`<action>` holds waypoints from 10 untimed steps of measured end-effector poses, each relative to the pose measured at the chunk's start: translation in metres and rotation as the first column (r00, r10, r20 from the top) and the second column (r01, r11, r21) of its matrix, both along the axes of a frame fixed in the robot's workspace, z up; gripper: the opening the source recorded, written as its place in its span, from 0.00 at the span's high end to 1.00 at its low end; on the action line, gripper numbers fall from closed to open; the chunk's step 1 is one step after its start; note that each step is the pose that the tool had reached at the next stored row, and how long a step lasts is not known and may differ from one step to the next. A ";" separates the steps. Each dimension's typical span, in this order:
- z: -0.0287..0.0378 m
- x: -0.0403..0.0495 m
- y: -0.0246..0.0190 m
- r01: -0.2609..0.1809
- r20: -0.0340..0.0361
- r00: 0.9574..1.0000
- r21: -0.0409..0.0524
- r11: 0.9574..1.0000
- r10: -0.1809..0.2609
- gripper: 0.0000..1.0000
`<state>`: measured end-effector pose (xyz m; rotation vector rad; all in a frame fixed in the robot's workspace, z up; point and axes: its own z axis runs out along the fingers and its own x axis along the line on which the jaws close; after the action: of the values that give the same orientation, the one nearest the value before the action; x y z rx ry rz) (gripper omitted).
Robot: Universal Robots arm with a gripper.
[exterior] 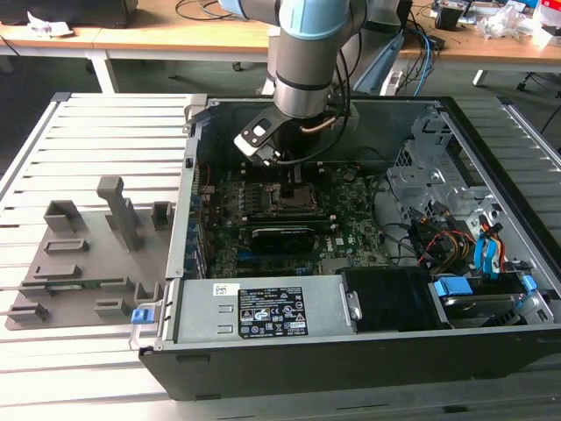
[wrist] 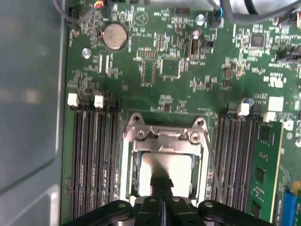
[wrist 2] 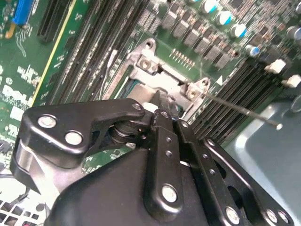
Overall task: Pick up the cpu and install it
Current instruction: 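Close the cpu cover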
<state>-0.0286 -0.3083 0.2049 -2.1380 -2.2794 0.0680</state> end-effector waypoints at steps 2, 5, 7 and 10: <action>0.0003 0.0090 0.0000 0.000 0.000 1.000 0.000 1.000 0.000 0.89; 0.0065 0.0133 0.0000 0.000 0.000 1.000 0.000 1.000 0.000 0.89; 0.0172 0.0133 0.0000 0.000 0.000 1.000 0.000 1.000 0.000 0.89; 0.0468 0.0133 0.0000 0.000 0.000 1.000 0.000 1.000 0.000 0.89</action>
<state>-0.0152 -0.3083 0.2516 -2.1377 -2.2793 0.0684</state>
